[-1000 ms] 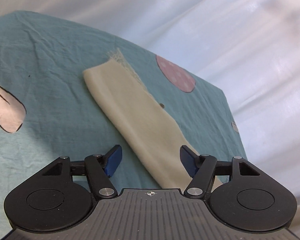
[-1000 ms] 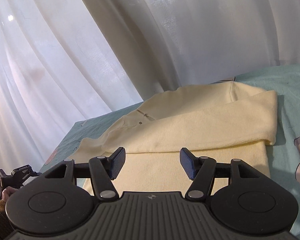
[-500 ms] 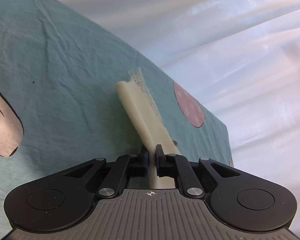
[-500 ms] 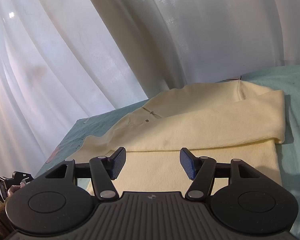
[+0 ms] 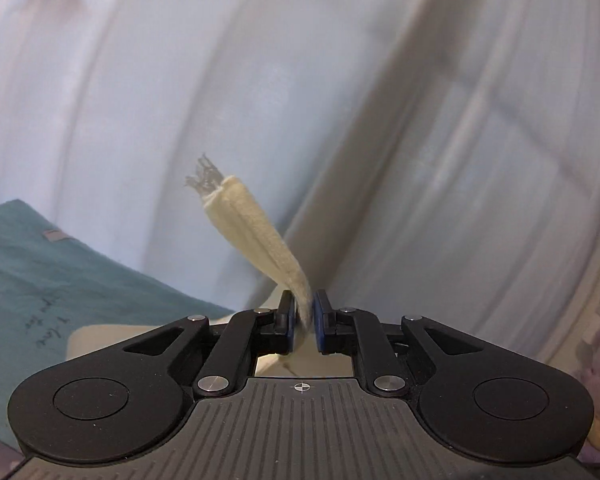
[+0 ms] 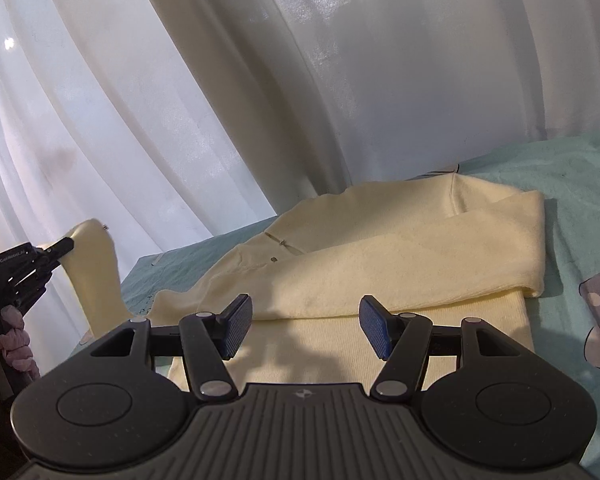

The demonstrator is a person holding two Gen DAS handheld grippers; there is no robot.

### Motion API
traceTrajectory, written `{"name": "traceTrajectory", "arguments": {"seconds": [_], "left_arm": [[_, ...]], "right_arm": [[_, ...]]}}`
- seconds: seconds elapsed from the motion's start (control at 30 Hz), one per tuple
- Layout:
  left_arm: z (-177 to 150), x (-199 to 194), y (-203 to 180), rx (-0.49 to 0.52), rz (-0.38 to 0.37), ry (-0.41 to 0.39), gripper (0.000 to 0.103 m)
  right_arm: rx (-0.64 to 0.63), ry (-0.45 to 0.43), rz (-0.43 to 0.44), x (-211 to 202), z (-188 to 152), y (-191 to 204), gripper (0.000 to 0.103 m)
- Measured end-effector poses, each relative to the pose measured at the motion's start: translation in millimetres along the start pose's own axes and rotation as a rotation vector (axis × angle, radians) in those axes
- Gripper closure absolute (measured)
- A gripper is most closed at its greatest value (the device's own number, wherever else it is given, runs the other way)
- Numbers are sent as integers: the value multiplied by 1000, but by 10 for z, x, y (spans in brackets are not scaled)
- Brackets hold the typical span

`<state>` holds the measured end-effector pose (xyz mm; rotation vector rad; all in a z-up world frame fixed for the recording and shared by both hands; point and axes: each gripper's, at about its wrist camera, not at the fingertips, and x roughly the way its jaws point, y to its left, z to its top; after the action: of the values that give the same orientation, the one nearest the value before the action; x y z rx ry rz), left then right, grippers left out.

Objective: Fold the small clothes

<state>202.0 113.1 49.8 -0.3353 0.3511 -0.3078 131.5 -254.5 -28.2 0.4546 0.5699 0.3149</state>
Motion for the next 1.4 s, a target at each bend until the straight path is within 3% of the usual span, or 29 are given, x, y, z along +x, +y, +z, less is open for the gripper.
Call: {"name": "traceTrajectory", "arguments": {"seconds": [0.03, 0.07, 0.2, 0.37, 0.5, 0.67, 0.77, 0.83, 1.0, 1.13, 1.27, 1.4], "left_arm": [[-118, 164, -173, 40, -32, 66, 67], [-236, 278, -282, 64, -43, 112, 58], [-620, 476, -341, 46, -13, 274, 59], [-790, 440, -49, 24, 130, 383, 56], [-817, 353, 226, -56, 196, 398, 56], [-846, 280, 390, -87, 256, 401, 56], [-852, 236, 462, -104, 274, 409, 56], [-849, 243, 491, -109, 282, 411, 57], [-793, 286, 538, -106, 309, 407, 58], [-732, 412, 600, -118, 312, 411, 60], [-685, 531, 616, -136, 316, 416, 60], [-649, 550, 590, -123, 298, 414, 59]], "right_arm": [[-1, 0, -2, -11, 1, -8, 42], [-1, 1, -5, -18, 2, -17, 42], [0, 26, -31, 14, 37, -101, 42], [-34, 100, -45, 344, 167, -122, 44], [-42, 192, -63, 850, 256, -113, 58], [-33, 287, -119, 1350, 290, -103, 62], [-40, 292, -120, 1483, 293, -47, 77], [-90, 285, -130, 1536, 300, 38, 95], [-92, 127, -150, 1280, 435, 48, 97], [-52, 4, -294, 890, 516, -201, 97], [-53, 51, -403, 768, 416, -515, 97], [75, 130, -339, 740, 398, -791, 92]]}}
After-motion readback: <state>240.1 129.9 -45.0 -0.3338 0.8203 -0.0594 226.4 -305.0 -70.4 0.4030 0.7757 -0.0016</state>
